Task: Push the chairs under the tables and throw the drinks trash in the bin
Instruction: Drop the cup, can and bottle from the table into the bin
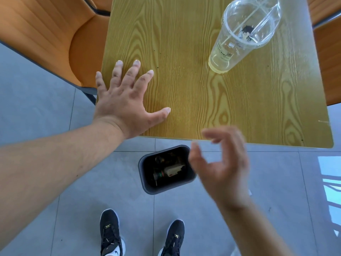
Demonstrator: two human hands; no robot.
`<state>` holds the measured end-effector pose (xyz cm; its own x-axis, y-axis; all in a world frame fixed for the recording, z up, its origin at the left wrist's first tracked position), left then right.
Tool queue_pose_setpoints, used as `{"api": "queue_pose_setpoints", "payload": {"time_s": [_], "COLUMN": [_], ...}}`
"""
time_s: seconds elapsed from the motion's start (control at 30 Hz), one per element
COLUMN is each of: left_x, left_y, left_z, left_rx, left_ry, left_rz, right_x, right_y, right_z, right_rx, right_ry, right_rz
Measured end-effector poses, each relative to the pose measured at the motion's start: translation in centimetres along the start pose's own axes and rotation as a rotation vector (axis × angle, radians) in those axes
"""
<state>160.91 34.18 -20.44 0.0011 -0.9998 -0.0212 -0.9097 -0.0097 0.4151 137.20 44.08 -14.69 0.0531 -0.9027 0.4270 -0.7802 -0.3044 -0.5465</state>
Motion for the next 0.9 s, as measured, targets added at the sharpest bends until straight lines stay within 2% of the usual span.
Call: {"api": "queue_pose_setpoints", "payload": {"time_s": [0.07,0.2,0.47,0.57,0.67,0.9], "left_x": [0.0,0.1,0.1,0.1,0.1,0.1], "left_y": [0.0,0.0,0.1,0.0,0.1,0.0], "left_z": [0.0,-0.1,-0.1,-0.1,0.0,0.0], "left_rx": [-0.002,0.0,0.008,0.014,0.012,0.002], "left_ry": [0.001,-0.003,-0.011,-0.005,0.004,0.01], "left_rz": [0.005,0.003,0.0,0.003,0.007,-0.001], "right_x": [4.7,13.0,20.1,21.0,20.5,11.9], "right_y": [0.4,3.1,3.7,4.2,4.4,2.1], "right_z": [-1.8,-1.3,0.7,1.0,1.2,-0.6], "right_rx": [-0.007,-0.012,-0.037,-0.054,-0.054,0.039], "right_ry": [0.103,0.058,0.129,0.152,0.105,-0.002], "right_rz": [0.046,0.228,0.139,0.138,0.148,0.102]}}
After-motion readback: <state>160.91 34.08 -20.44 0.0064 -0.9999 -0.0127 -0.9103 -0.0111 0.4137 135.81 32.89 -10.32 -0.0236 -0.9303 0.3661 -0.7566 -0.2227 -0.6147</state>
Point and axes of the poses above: each hand's wrist, its own x-axis towards the middle knuckle, its own z-axis out of the palm, y = z × x, the point moved 7 cm from there along x, towards the middle knuckle, and after that the axes turned 11 degrees about -x, right-handed, at the moved point
